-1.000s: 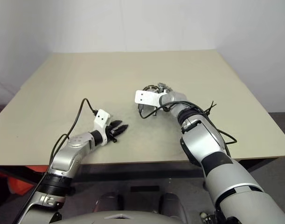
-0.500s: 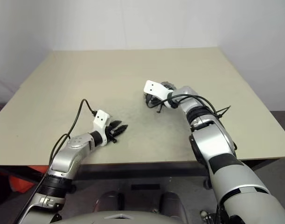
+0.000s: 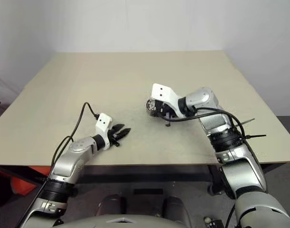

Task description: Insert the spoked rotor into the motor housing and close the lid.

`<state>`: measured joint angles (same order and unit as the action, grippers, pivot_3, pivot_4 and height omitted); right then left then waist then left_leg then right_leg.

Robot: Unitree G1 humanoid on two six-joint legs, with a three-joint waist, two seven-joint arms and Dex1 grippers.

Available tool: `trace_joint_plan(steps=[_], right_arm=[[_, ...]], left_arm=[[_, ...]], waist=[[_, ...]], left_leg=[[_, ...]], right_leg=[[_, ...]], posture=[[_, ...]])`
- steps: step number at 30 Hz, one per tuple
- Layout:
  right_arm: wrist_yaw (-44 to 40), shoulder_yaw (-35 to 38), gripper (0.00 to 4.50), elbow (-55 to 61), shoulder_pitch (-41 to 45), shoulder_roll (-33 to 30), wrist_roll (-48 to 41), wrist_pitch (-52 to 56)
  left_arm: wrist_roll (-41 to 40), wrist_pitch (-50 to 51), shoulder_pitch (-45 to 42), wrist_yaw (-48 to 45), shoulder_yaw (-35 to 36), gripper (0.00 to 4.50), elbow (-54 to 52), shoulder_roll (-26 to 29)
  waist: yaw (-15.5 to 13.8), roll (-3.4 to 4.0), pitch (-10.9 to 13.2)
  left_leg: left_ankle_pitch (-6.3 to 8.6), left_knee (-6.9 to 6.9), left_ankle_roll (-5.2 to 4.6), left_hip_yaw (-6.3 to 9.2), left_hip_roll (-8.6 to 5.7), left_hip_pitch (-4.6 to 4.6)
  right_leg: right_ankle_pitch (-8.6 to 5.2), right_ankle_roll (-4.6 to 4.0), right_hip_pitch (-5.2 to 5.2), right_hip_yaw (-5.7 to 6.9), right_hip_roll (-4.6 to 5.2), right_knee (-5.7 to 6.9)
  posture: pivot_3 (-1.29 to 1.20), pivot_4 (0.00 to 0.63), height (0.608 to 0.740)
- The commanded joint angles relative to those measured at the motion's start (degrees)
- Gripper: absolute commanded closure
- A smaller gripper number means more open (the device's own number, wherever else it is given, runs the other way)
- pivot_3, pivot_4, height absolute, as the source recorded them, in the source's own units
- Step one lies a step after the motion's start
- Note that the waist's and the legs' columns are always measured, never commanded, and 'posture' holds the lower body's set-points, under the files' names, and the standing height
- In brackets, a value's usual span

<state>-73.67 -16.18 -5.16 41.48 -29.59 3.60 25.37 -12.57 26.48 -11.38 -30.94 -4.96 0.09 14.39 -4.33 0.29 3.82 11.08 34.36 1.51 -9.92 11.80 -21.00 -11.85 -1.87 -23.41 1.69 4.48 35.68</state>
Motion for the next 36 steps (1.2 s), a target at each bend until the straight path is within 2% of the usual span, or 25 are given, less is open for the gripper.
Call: trace_joint_plan(steps=[1,4,10,13,18,36], right_arm=[[2.3,-1.1,4.50,3.8,-0.9,-0.1,-0.4,1.1],[5.5,-2.4,4.50,0.3,0.3,0.2,1.3,-3.1],[10.2,-5.5,4.50,-15.1,5.0,-0.6,7.0,-15.9],[12.6,-6.6,3.86,-23.3,7.8,-0.6,9.9,-22.0],[15.6,-7.8,2.15,-31.9,11.1,-0.5,13.4,-30.5],[17.2,-7.8,2.15,-46.1,14.4,4.4,15.8,-35.9]], left_arm=[[-0.2,-0.7,-0.6,-0.1,0.3,2.46,-1.3,0.3],[-0.2,-0.6,0.1,0.0,0.5,2.46,-2.0,0.6],[-0.3,-0.5,0.4,0.2,0.7,2.46,-2.1,0.8],[-0.3,-0.6,0.3,0.3,0.8,2.46,-2.0,0.8],[-0.2,-0.7,0.4,0.5,0.9,2.46,-1.8,0.8],[-0.2,-0.4,0.9,1.1,0.8,2.46,-2.3,0.6]], waist=[[0.0,0.00,0.0],[0.1,0.00,0.0],[0.2,0.00,0.0],[0.3,-0.01,0.0],[0.3,-0.01,0.0],[0.5,-0.01,0.0]], left_leg=[[0.00,0.00,0.00,0.00,-0.02,0.13],[-0.06,0.00,0.10,0.01,-0.04,0.14],[-0.08,-0.02,0.14,0.02,-0.04,0.13],[-0.06,-0.04,0.12,0.02,-0.04,0.02],[-0.02,-0.07,0.05,0.02,-0.04,-0.09],[-0.03,-0.07,0.06,0.01,-0.03,0.00]], right_leg=[[-0.02,0.04,0.13,-0.03,0.00,-0.02],[-0.20,0.36,0.11,-0.09,0.00,-0.04],[-0.01,0.05,0.11,-0.07,-0.01,-0.02],[0.01,0.00,0.05,-0.05,-0.01,-0.04],[0.01,-0.02,-0.02,-0.03,-0.02,-0.09],[0.02,-0.04,0.01,-0.04,-0.03,-0.03]], posture=[[0.00,0.000,0.740],[0.00,0.000,0.740],[0.00,0.000,0.740],[0.00,0.000,0.740],[0.00,0.000,0.740],[0.00,0.000,0.740]])
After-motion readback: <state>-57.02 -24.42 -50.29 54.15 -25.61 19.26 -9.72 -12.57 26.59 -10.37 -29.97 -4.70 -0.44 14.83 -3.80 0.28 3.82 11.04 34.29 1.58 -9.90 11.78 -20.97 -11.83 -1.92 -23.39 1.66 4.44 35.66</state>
